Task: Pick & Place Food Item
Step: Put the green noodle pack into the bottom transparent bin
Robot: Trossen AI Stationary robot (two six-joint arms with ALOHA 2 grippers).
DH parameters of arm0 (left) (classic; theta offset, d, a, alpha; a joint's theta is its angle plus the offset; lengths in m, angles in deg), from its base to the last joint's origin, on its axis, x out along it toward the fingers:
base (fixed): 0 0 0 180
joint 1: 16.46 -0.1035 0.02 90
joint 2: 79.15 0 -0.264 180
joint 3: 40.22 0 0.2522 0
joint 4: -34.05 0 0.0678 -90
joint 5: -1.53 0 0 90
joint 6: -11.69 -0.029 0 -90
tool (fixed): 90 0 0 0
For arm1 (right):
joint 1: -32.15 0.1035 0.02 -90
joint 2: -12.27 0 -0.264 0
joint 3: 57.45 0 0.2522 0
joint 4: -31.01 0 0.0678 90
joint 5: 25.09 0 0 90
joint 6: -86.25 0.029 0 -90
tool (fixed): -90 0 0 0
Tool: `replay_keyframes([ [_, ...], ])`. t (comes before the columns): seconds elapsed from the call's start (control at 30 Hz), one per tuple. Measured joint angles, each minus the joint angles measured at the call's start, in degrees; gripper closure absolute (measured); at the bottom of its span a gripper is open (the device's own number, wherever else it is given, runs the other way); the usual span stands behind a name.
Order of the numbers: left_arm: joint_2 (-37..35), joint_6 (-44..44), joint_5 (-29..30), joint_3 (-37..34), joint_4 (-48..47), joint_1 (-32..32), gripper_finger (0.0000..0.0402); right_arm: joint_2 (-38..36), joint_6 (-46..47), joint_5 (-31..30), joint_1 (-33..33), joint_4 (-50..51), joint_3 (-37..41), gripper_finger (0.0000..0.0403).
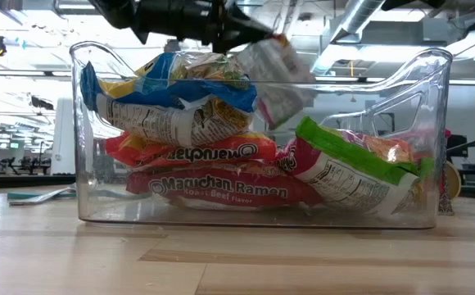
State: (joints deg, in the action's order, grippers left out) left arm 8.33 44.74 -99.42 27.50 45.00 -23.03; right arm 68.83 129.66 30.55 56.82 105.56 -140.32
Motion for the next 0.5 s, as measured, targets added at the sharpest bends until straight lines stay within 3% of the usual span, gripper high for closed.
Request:
replay_keyframes([
  [0.5, 0.0, -4.3, 2.6, 9.7, -6.6, 7.5, 0.0401, 0.0, -6.9, -0.6, -2.4, -0.6, 0.0, 0.0232],
])
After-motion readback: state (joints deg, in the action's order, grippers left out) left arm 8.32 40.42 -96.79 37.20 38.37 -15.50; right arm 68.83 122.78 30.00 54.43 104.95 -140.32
